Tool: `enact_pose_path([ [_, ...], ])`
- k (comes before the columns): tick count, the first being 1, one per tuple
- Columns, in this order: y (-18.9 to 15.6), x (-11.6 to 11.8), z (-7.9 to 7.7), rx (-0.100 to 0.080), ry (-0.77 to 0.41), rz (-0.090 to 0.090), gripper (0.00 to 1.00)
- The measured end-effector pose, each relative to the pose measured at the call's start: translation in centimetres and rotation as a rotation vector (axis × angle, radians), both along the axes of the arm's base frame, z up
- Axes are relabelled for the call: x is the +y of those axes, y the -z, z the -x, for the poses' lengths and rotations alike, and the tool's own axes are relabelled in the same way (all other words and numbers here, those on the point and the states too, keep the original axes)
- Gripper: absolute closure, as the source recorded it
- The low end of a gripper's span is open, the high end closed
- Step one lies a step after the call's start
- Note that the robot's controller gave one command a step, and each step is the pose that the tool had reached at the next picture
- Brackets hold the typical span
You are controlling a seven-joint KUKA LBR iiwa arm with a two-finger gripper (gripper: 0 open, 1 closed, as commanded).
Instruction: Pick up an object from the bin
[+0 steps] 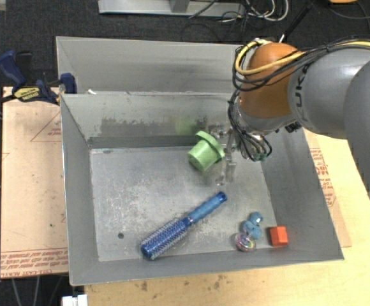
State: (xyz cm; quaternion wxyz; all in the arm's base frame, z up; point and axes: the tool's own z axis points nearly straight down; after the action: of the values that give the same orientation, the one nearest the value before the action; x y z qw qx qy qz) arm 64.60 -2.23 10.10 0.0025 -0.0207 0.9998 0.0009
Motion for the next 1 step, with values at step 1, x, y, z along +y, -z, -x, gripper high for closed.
enact_pose_path([
  [1, 3.19, 3.08, -0.94, 0.001, 0.025, -0.001, 0.0],
])
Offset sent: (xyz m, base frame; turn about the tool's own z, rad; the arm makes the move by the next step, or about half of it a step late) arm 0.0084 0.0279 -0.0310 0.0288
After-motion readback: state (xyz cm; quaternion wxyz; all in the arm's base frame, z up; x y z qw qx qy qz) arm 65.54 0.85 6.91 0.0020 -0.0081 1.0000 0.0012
